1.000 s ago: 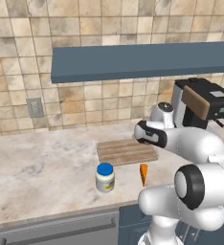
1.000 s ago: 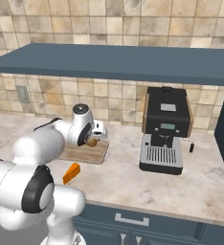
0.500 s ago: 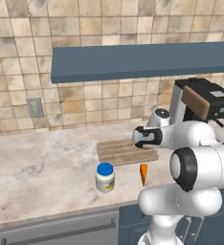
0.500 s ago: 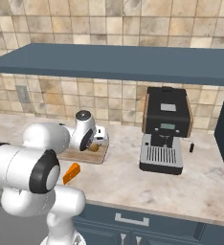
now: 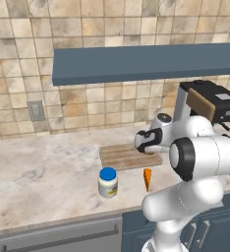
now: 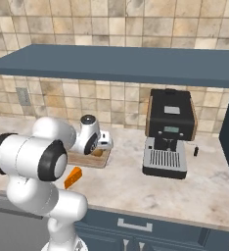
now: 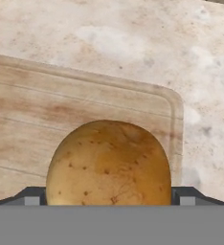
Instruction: Retrieve the reheated potato from the microwave, then place the potato, cheese, and condiment on the cutting board.
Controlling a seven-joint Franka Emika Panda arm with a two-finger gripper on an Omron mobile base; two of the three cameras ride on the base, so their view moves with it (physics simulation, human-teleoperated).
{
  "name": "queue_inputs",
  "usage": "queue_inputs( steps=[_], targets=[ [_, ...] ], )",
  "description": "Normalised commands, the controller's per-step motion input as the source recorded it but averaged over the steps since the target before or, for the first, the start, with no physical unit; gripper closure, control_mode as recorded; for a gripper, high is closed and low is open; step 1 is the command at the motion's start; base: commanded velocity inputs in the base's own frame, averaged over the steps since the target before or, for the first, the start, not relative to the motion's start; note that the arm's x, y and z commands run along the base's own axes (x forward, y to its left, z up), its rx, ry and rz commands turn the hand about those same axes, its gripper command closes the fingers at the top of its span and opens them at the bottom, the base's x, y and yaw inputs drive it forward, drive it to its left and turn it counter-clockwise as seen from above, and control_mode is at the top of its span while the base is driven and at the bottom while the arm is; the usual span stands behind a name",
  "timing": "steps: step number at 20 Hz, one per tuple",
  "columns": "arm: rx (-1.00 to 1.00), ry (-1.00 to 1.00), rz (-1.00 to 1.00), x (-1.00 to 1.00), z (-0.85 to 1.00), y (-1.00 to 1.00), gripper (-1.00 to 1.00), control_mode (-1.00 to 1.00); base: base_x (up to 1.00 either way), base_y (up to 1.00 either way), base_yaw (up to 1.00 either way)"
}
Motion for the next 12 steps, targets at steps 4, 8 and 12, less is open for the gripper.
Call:
queue_inputs(
  steps=[4,8,12],
  targets=[
    [0.0,0.0,0.0,0.12,-0.11,0.0,1.0,-1.0,0.0,0.0,0.0],
    [0.0,0.0,0.0,0.07,-0.21,0.0,1.0,-1.0,0.0,0.0,0.0],
    [0.0,0.0,0.0,-0.03,-0.24,0.0,1.0,-1.0,0.0,0.0,0.0]
  ],
)
